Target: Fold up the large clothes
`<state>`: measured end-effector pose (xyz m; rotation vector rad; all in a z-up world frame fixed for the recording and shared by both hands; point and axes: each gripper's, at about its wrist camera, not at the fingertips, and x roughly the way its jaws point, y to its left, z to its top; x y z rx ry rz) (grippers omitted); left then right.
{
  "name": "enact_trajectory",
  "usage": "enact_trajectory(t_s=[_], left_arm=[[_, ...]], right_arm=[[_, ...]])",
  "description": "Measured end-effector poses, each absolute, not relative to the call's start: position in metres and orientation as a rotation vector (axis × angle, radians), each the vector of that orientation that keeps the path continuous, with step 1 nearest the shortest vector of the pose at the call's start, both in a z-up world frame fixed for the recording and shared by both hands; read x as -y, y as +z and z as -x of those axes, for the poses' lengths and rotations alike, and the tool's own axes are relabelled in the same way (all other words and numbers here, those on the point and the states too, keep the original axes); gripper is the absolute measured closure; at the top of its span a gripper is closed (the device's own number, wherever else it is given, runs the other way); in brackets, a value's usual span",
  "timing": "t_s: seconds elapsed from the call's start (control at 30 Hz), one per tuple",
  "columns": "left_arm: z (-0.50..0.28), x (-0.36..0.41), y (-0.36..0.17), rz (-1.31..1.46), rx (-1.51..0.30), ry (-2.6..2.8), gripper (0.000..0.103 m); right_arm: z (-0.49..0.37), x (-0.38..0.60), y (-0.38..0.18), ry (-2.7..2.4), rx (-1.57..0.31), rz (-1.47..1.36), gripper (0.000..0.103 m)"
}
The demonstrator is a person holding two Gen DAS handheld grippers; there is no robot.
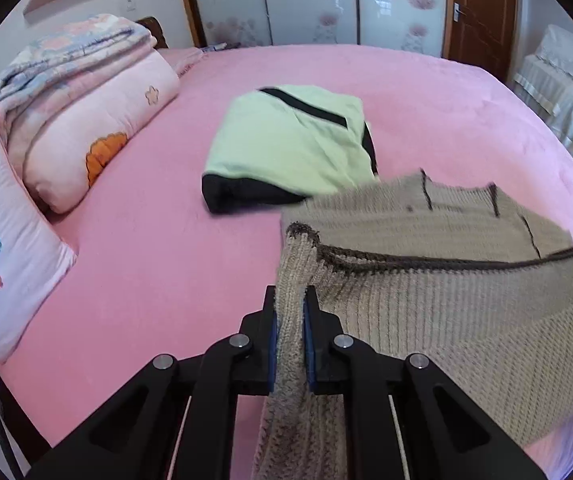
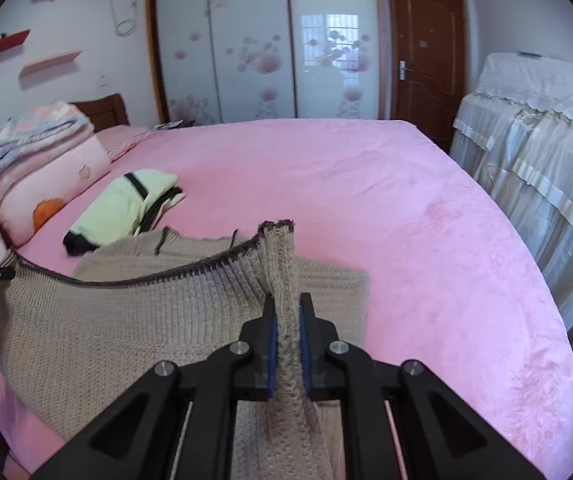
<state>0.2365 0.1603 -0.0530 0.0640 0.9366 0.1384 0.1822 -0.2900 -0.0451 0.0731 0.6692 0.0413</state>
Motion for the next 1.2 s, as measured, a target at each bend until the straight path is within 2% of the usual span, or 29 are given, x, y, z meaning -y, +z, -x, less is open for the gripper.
enact_trajectory(t_s=[0.23, 0.57, 0.8, 1.0, 1.2], left_arm=[[-0.327, -0.128, -0.076, -0.17, -0.861, 0.214, 0.094], [-0.422, -0.1, -0.145, -0.203, -0.904, 0.285, 0.094], [-0.437, -0.097, -0.194, -0.247, -0.921, 0.308, 0.094], [-0.433, -0.101, -0.195, -0.203, -0.88, 0.31, 0.094], [-0.434, -0.108, -0.204, -0.173, -0.89, 0.309, 0.09]], right_arm=[[-0.254, 0.325, -0.07, -0.048, -0.704, -0.229, 0.094], [-0.334, 0.356, -0.146, -0.171, -0.827, -0.343, 0.094], [-0.352, 0.349, -0.184, -0.217, -0.874, -0.305, 0.094], [-0.362, 0.341, -0.175, -0.235, -0.841, -0.252, 0.094], [-0.373, 0.34, -0.192, -0.268, -0.92, -0.215, 0.094]])
